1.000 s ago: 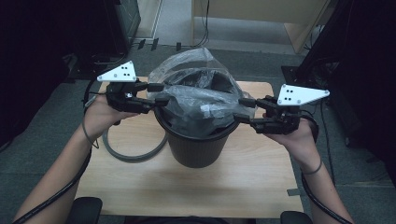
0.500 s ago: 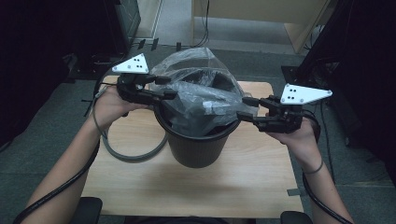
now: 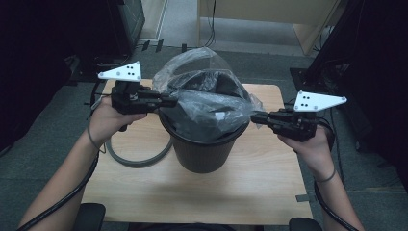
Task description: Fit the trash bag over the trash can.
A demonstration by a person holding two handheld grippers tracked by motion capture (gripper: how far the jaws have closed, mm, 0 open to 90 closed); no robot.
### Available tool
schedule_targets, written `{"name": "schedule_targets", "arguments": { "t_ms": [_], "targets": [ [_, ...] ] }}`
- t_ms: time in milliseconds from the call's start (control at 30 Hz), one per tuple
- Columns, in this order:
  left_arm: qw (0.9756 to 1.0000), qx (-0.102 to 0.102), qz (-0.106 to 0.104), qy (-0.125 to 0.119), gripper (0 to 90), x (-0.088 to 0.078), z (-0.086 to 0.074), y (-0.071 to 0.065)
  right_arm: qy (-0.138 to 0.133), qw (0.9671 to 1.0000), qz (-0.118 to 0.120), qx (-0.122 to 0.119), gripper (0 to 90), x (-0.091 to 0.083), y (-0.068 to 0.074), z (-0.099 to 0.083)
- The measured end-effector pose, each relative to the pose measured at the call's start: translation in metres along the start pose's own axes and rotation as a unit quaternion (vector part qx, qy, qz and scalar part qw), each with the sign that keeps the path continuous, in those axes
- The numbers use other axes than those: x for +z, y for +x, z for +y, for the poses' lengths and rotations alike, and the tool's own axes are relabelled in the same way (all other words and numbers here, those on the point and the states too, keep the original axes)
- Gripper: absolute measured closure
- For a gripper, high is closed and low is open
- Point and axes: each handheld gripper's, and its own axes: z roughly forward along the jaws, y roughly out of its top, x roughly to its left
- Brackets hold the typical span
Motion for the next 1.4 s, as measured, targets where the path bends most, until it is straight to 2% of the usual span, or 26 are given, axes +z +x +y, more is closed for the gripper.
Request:
{"name": "schedule_targets", "arguments": {
  "t_ms": [100, 200, 333, 467, 567, 667, 767, 867, 967, 1033, 1100, 1133, 1167, 1267, 1300, 1367, 1400],
  "targets": [
    [1.0, -0.001, -0.004, 0.001, 84.1, -0.009, -0.01, -0.008, 0.002, 0.9996, 0.028, -0.004, 88.9, -0.004, 0.01, 0.0],
    [1.0, 0.0, -0.006, 0.005, 86.8, -0.015, -0.023, -0.014, 0.026, 0.9985, 0.047, -0.007, 88.9, -0.001, 0.016, -0.006],
    [0.9998, -0.016, -0.01, 0.008, 88.2, -0.018, -0.04, -0.013, 0.053, 0.9955, 0.078, -0.004, 88.3, 0.008, 0.023, -0.016],
    [0.9995, -0.032, -0.005, 0.0, 87.8, -0.021, -0.054, -0.009, 0.071, 0.9938, 0.084, -0.013, 87.5, 0.014, 0.028, -0.02],
    [0.9993, -0.036, -0.006, -0.009, 88.0, -0.022, -0.062, -0.008, 0.098, 0.9906, 0.093, -0.021, 88.2, 0.02, 0.032, -0.022],
    [0.9991, -0.038, -0.009, -0.015, 88.7, -0.023, -0.07, -0.006, 0.11, 0.9885, 0.099, -0.028, 88.9, 0.026, 0.034, -0.024],
    [0.9987, -0.043, -0.012, -0.026, 89.0, -0.024, -0.077, -0.004, 0.111, 0.9874, 0.107, -0.033, 89.6, 0.029, 0.036, -0.024],
    [0.9987, -0.04, -0.003, -0.032, 89.1, -0.023, -0.08, -0.005, 0.113, 0.988, 0.098, -0.038, 90.0, 0.03, 0.036, -0.023],
    [0.9987, -0.041, 0.011, -0.03, 89.0, -0.019, -0.077, -0.005, 0.113, 0.9901, 0.076, -0.034, 90.0, 0.029, 0.032, -0.022],
    [0.9984, -0.044, 0.026, -0.026, 89.0, -0.014, -0.073, -0.004, 0.108, 0.9925, 0.052, -0.026, 90.0, 0.029, 0.028, -0.02],
    [0.9978, -0.05, 0.037, -0.024, 88.9, -0.009, -0.07, -0.002, 0.107, 0.9938, 0.019, -0.023, 90.0, 0.029, 0.023, -0.019],
    [0.9975, -0.053, 0.038, -0.025, 88.9, -0.005, -0.068, -0.001, 0.105, 0.9943, -0.001, -0.02, 90.0, 0.03, 0.022, -0.019],
    [0.9975, -0.054, 0.037, -0.028, 88.9, -0.004, -0.068, 0.0, 0.101, 0.9948, -0.012, -0.012, 90.0, 0.031, 0.018, -0.019],
    [0.9978, -0.046, 0.032, -0.036, 89.1, -0.001, -0.073, 0.002, 0.093, 0.9956, -0.012, -0.007, 90.0, 0.031, 0.013, -0.022],
    [0.9981, -0.045, 0.033, -0.026, 89.1, -0.001, -0.075, 0.002, 0.091, 0.9958, -0.007, -0.005, 90.0, 0.031, 0.012, -0.023],
    [0.9983, -0.049, 0.024, -0.021, 89.1, 0.0, -0.079, 0.001, 0.098, 0.9951, -0.002, -0.011, 90.0, 0.031, 0.012, -0.024],
    [0.9984, -0.048, 0.023, -0.02, 89.1, 0.0, -0.08, 0.001, 0.113, 0.9934, 0.0, -0.014, 90.0, 0.033, 0.013, -0.024]
  ]
}}
